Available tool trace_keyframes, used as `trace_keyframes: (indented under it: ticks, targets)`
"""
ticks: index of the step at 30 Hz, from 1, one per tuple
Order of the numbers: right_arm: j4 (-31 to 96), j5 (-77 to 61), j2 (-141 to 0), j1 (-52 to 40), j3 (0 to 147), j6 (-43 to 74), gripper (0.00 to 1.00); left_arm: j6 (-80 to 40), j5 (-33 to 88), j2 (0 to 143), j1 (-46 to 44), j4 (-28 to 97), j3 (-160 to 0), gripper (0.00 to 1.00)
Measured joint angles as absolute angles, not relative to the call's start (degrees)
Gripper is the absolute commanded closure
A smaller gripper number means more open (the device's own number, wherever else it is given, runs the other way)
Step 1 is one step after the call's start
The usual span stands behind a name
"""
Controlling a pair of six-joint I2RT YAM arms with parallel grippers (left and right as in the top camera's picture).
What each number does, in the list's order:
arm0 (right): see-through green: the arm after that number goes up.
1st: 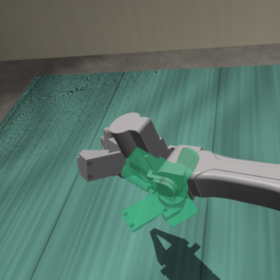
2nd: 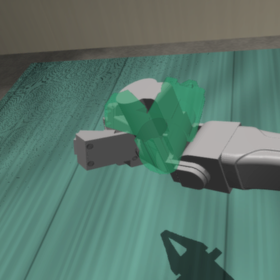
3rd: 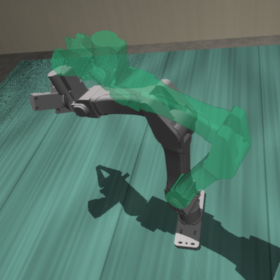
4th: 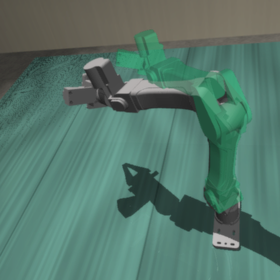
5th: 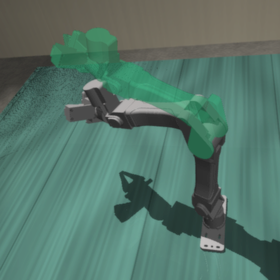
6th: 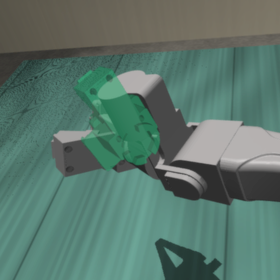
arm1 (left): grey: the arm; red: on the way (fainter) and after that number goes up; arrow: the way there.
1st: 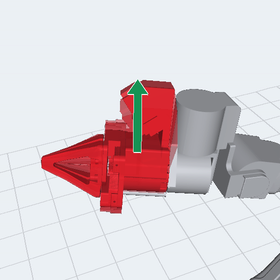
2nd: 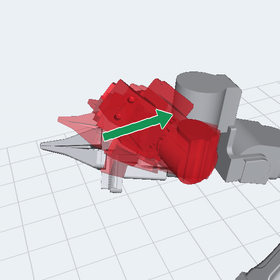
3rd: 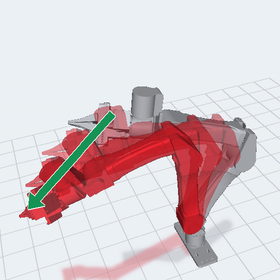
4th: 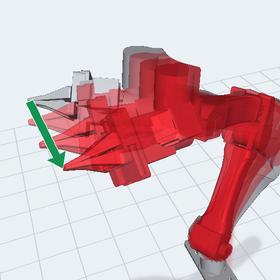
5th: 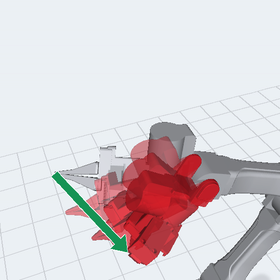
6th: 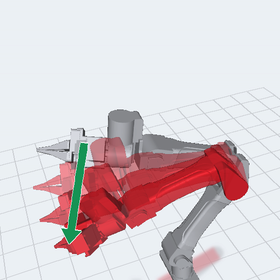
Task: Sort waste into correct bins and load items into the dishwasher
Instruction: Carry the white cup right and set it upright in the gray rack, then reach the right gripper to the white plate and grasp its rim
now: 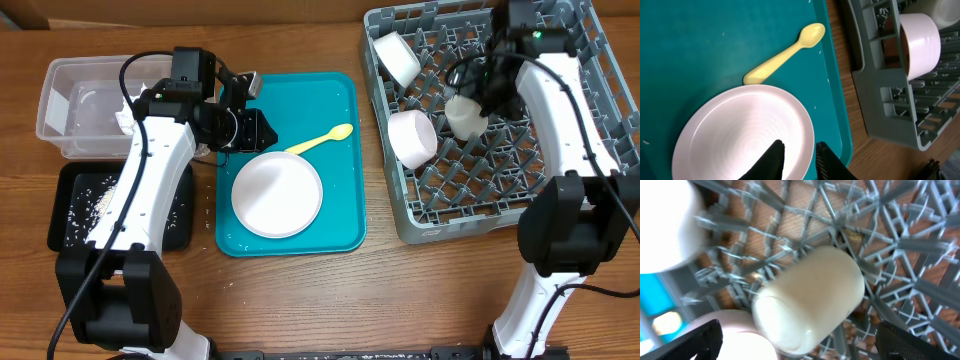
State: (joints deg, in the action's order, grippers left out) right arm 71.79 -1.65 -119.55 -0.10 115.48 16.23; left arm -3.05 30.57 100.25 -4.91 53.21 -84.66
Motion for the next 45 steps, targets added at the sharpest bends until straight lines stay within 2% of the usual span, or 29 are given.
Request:
trace_keyframes:
  ticks: [7,11,13,19,24,32,34,37,44,45]
  targets:
    - [81.10,-10.92,-118.98,-1.08,134.58,16.23,0.00,-3.05,30.11,100.25,-4.91,52.27,-84.66,0.70]
    - [83.22,-13.74,-118.67,-5.21,134.23,15.92,0.08,-3.05,29.61,100.25,-4.91,51.62,-84.66,0.70]
    - [83.20,-14.79,-118.67,-8.97,132.29,15.66,0.12,-3.97,28.32,100.25,-4.89,51.51,-84.66,0.68]
    - [80.34,-14.15,-118.72,-20.82,122.08,17.56,0.12,-10.04,23.53,100.25,-2.59,51.40,-84.66,0.66]
    - [73.84,-12.78,-118.91,-27.03,110.45,20.78,0.20,-13.54,21.76,100.25,2.09,51.40,-84.66,0.61]
    - [57.39,-12.01,-118.96,-32.51,94.54,25.61,0.36,-14.94,20.75,100.25,5.15,51.42,-84.66,0.53]
    - [53.43,-12.01,-118.96,-33.63,91.15,27.53,0.40,-14.94,20.73,100.25,5.13,51.40,-84.64,0.47]
    - [50.81,-12.08,-118.96,-34.11,87.81,29.93,0.45,-15.11,20.73,100.25,5.13,51.40,-84.66,0.39]
    - [47.53,-15.09,-119.63,-33.89,86.19,32.97,0.56,-15.14,20.73,100.25,5.13,51.62,-84.66,0.32]
    - [47.24,-15.66,-119.96,-33.89,86.19,33.19,0.60,-15.14,20.73,100.25,5.13,51.66,-84.64,0.30]
